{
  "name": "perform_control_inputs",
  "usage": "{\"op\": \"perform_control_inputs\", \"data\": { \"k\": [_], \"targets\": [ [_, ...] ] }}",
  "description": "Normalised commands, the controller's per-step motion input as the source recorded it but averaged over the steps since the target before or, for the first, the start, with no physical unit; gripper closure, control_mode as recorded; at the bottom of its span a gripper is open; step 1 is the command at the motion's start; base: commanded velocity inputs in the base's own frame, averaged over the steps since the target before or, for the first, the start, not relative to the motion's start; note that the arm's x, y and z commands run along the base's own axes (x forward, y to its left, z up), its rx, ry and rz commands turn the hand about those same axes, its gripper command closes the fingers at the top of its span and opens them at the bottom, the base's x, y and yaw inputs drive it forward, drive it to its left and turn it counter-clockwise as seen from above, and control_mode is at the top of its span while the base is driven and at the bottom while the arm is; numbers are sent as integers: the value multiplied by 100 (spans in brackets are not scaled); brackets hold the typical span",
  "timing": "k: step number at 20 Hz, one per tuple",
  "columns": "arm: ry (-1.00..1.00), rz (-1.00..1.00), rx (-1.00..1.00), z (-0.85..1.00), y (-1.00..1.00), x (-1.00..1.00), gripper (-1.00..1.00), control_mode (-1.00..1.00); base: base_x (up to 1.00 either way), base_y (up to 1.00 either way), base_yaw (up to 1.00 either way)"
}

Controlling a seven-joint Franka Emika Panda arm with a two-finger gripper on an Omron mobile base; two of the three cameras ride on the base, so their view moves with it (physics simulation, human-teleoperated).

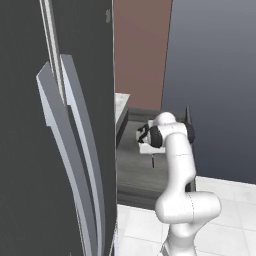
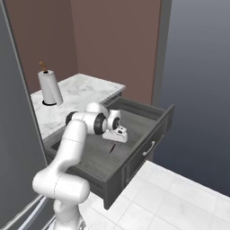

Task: Organize the utensils by type. Pick up the wooden spoons from the counter and place them in the open cabinet. Then pick up the metallic utensils from the counter and place them in the open drawer.

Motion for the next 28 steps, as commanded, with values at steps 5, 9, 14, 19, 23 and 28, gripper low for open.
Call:
{"op": "perform_control_inputs", "data": {
  "k": [5, 9, 14, 19, 23, 28],
  "targets": [
    [-6, 0, 0, 73, -7, -41, -100, -100, 0, 0, 0],
    [-12, 0, -3, 77, 0, -68, -100, -100, 0, 0, 0],
    [-20, 0, -3, 86, 0, -90, -100, -100, 0, 0, 0],
    [-20, 0, 0, 100, 0, -90, -100, -100, 0, 0, 0],
    [-17, 0, 0, 100, 0, -76, -100, -100, 0, 0, 0],
    [-7, 0, 1, 100, 0, -53, -100, -100, 0, 0, 0]
  ]
}}
